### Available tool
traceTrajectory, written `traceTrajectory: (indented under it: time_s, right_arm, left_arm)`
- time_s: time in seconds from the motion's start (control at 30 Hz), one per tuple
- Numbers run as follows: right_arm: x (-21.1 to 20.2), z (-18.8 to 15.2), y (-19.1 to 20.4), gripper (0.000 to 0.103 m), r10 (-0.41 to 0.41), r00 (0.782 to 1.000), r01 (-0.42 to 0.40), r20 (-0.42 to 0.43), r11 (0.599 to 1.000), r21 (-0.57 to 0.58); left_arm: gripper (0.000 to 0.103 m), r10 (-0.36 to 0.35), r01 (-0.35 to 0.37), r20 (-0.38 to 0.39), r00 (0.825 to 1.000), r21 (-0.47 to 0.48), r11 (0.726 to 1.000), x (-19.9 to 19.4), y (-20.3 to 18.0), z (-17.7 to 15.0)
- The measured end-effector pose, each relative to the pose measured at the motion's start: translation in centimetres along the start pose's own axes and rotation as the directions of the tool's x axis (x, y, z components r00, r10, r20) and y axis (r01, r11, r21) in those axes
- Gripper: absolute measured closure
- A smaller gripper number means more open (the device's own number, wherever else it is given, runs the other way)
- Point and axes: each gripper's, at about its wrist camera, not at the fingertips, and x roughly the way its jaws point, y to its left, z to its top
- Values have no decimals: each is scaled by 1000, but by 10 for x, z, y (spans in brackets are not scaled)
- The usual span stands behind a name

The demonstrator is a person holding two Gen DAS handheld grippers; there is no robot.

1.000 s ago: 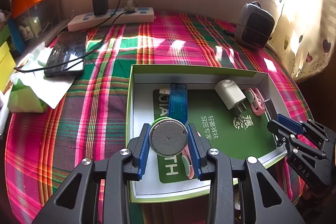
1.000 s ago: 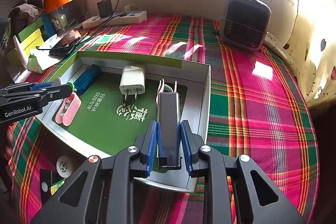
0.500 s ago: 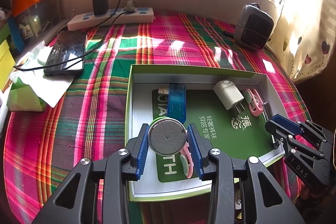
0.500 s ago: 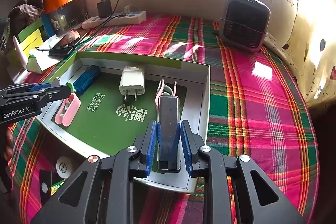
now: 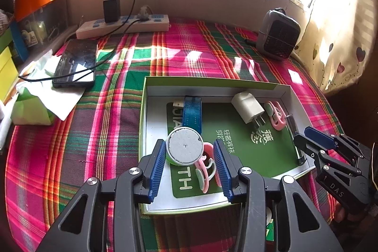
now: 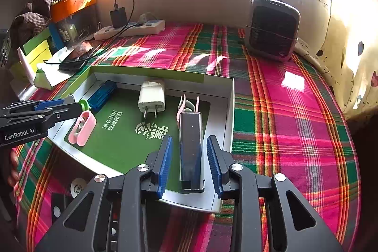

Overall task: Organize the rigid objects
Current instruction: 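Lower and open the left tool to drop the tape roll while the right tool releases the stick, then withdraw both open tools from the box toward the remaining items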

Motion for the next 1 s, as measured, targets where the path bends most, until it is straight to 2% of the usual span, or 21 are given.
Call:
traceTrajectory:
  time_s: [0.1,0.6,1.0]
  right_arm:
    - [-4,-2,0,71,1,1000,-1,7,1000,5]
    - [-34,-19,0,71,14,999,-15,43,1000,17]
    - [-59,-50,4,71,111,993,-112,42,994,14]
  left_arm:
    - [58,-5,5,8,1000,6,1000,-6,-2,-2]
    - [57,-26,26,40,999,-2,1000,-40,-7,-28]
    - [57,-66,67,54,996,-31,997,-64,-9,-67]
